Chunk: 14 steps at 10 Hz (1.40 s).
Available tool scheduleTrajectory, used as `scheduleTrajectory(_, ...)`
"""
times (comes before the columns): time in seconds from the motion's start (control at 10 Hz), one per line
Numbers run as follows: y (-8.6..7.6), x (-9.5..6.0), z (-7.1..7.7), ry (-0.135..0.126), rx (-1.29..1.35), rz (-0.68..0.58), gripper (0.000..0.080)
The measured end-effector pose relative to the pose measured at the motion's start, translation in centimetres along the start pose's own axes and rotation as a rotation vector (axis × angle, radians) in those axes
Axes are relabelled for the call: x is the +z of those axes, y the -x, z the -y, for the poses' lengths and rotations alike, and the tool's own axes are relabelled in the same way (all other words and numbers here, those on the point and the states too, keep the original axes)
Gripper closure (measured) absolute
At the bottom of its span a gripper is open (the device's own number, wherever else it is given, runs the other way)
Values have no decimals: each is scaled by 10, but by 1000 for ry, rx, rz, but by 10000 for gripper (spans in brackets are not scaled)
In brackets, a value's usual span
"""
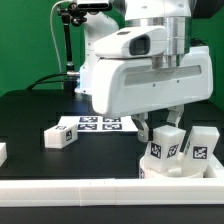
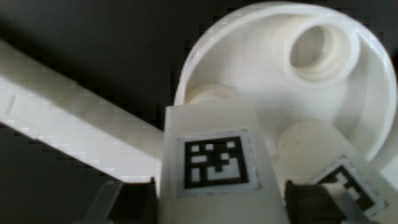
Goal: Assemble stool
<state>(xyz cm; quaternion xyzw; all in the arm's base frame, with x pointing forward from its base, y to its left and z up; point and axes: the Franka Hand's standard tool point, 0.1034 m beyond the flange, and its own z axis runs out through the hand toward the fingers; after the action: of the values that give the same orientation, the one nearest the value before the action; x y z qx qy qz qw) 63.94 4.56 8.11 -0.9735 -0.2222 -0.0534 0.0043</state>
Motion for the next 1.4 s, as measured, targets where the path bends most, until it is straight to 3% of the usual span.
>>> scheduleTrajectory(0.2, -2, 1, 0, 15, 169, -43, 454)
scheduleTrajectory(0.6, -4, 1, 2, 3, 451, -54, 454)
scheduleTrajectory(1.1, -4, 3, 5, -30, 868, -65, 454)
scheduleTrajectory(1.4, -8, 4, 23, -57, 1205, -77, 454)
